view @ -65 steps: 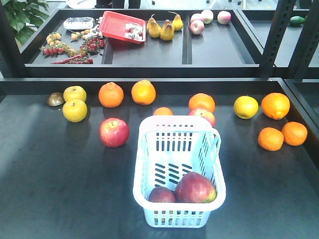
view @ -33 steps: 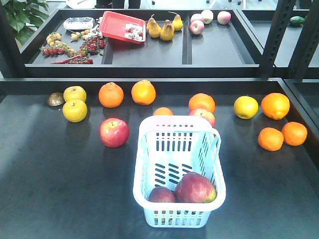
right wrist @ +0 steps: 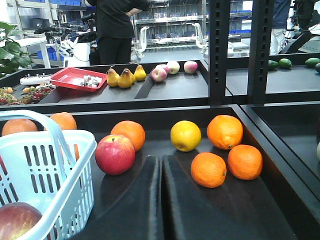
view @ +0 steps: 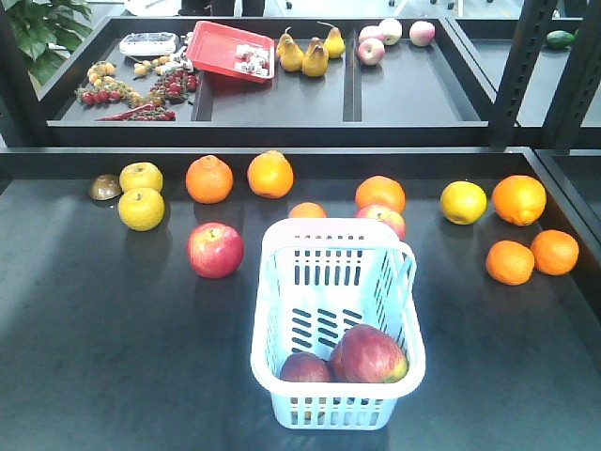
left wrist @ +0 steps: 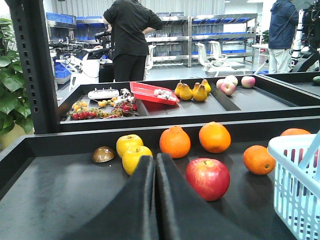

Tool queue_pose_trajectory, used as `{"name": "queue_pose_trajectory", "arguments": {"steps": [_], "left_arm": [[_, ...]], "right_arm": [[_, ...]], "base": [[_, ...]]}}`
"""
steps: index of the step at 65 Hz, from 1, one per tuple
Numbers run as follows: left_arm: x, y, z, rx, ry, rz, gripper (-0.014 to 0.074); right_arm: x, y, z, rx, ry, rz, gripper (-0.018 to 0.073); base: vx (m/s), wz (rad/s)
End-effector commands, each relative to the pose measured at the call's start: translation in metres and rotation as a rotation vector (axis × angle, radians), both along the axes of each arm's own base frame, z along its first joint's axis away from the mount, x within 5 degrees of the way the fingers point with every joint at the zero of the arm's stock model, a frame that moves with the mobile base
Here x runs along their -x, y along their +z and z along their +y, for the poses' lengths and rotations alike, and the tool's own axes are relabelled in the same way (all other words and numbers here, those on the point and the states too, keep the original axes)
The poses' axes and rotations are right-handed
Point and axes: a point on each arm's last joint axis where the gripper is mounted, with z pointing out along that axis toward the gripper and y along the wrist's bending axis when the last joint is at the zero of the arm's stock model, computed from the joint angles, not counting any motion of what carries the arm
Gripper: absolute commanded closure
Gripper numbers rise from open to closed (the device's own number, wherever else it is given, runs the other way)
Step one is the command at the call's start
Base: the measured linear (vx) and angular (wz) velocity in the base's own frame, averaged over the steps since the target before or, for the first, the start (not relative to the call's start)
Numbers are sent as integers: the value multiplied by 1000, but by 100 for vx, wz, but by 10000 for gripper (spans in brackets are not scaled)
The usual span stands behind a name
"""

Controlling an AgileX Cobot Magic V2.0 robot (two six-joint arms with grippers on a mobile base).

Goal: Pick three apples into basket with both arms

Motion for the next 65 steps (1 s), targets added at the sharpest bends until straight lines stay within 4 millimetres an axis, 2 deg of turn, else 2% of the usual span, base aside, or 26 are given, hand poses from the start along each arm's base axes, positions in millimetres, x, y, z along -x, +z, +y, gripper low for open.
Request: {"name": "queue_pose_trajectory", "arguments": {"steps": [1,65], "left_arm": [[1,1,-1,15,-12,-73,603],[1,1,-1,15,-12,-73,603]], "right_arm": [[0,3,0,9,-6,-79,563],[0,3,0,9,-6,-79,563]], "base": [[0,0],[0,0]]}}
